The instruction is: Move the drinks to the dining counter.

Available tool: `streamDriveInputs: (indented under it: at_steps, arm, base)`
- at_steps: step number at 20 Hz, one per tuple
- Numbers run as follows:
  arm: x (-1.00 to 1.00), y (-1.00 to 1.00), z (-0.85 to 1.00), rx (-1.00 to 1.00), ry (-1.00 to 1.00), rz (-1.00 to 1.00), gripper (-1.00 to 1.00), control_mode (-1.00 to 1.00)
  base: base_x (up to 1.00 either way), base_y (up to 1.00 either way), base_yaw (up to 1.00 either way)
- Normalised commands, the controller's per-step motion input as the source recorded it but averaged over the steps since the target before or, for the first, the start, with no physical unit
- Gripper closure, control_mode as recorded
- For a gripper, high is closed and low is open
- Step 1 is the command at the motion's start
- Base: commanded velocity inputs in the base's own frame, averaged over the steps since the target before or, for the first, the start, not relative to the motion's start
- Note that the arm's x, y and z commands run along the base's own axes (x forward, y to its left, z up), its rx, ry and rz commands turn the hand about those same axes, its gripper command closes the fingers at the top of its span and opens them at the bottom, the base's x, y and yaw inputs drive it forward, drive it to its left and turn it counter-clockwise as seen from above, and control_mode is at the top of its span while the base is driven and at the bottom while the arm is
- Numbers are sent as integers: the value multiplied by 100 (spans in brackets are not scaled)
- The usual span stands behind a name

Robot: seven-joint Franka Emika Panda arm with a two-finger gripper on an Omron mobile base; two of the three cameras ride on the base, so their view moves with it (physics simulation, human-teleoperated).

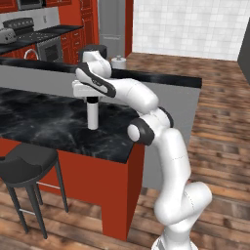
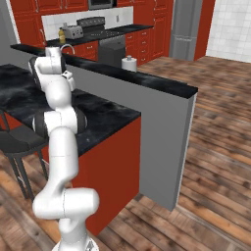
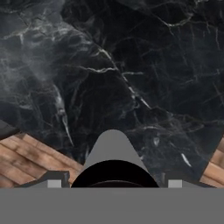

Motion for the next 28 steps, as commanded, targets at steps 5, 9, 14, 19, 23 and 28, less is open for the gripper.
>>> streamDriveInputs:
  at_steps: [5,9,14,19,23,28]
  arm:
    - [4,2,0,-2,2,-1,100,-100]
    - [6,2,-4,-8,0,0,100,-100]
    - [7,1,-13,-5,0,0,100,-100]
    - [5,0,-6,0,0,0,100,-100]
    - [2,0,-17,0,0,0,100,-100]
    - [0,0,-26,0,0,0,100,-100]
  base:
    - [0,0,0]
    - [0,0,0]
    - [0,0,0]
    - [0,0,0]
    - [0,0,0]
    - [0,0,0]
